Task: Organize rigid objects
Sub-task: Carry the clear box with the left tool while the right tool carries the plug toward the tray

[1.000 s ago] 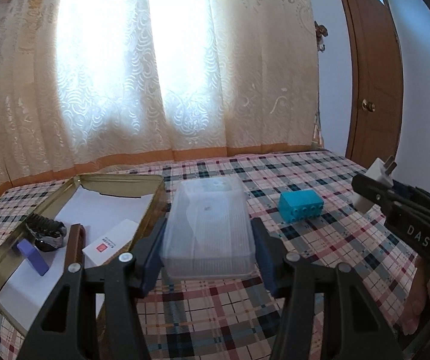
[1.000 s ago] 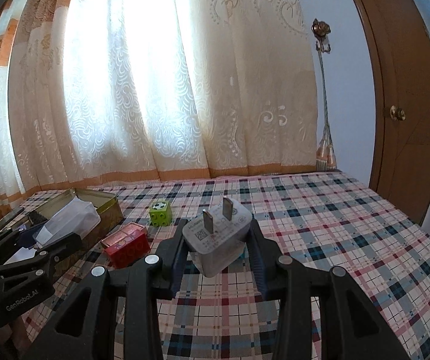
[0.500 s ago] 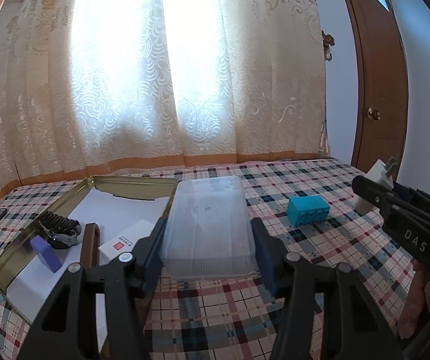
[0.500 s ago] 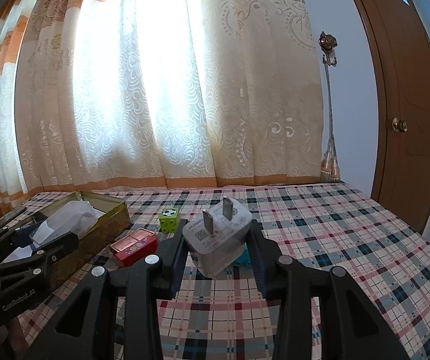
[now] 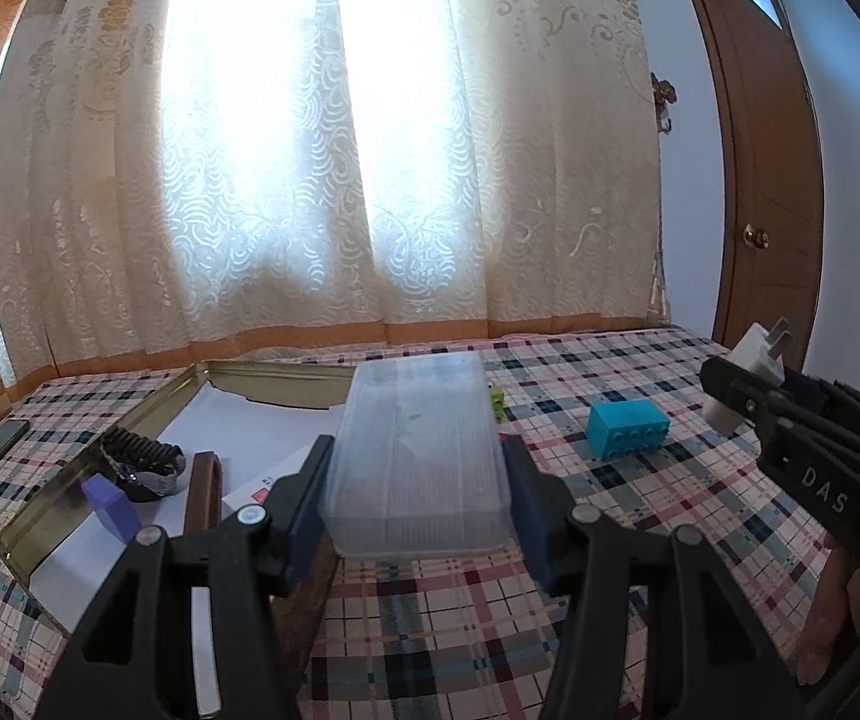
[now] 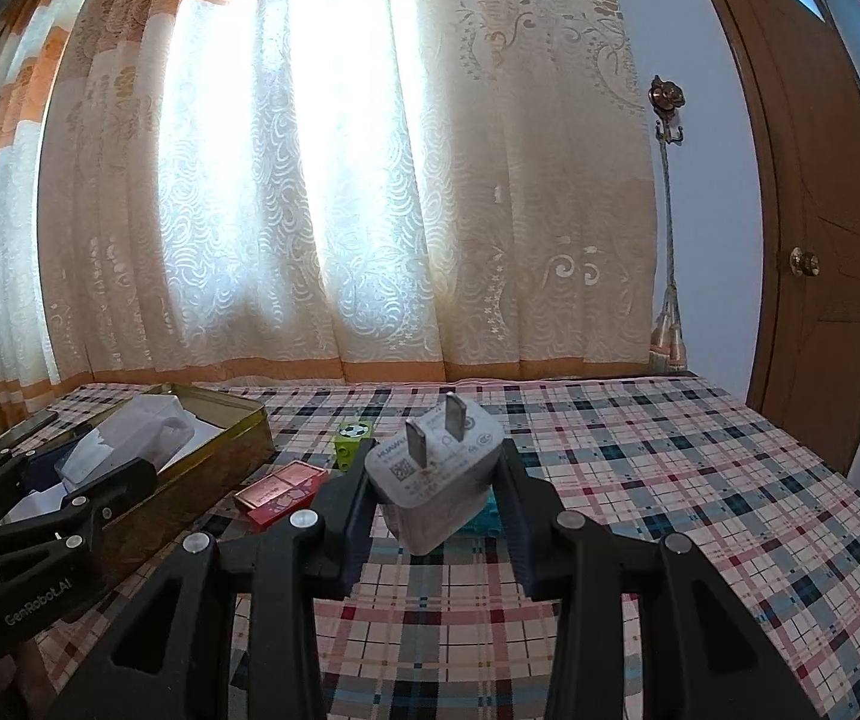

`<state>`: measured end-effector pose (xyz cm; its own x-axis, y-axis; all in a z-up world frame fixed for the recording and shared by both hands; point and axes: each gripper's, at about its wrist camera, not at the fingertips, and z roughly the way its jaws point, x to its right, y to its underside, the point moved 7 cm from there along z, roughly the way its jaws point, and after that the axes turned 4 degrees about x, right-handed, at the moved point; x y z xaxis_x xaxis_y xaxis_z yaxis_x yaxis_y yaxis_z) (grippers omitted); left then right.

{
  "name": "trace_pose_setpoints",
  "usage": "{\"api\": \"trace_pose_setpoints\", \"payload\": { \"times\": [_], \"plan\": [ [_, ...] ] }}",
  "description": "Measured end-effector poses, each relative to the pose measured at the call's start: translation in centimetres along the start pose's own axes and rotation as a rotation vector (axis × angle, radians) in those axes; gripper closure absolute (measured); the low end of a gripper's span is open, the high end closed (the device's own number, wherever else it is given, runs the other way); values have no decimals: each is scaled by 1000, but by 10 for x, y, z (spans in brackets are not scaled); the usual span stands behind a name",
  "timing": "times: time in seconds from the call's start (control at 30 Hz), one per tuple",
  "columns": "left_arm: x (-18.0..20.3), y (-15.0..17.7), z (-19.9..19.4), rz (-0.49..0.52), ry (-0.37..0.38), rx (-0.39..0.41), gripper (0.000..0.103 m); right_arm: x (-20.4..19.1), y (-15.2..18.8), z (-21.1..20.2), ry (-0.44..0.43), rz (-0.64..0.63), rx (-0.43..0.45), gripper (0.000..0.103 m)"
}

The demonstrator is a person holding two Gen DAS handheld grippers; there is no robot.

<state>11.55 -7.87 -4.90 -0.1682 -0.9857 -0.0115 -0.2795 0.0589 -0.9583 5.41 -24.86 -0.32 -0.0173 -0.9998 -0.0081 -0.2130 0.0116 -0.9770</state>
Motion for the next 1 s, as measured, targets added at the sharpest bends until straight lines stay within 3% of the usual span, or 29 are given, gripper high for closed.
{"api": "trace_pose_setpoints", "payload": {
  "times": [1.0],
  "plan": [
    [-49, 5, -22, -40, -75, 29, 49, -63, 4, 0, -106, -50, -1, 62]
  ]
}}
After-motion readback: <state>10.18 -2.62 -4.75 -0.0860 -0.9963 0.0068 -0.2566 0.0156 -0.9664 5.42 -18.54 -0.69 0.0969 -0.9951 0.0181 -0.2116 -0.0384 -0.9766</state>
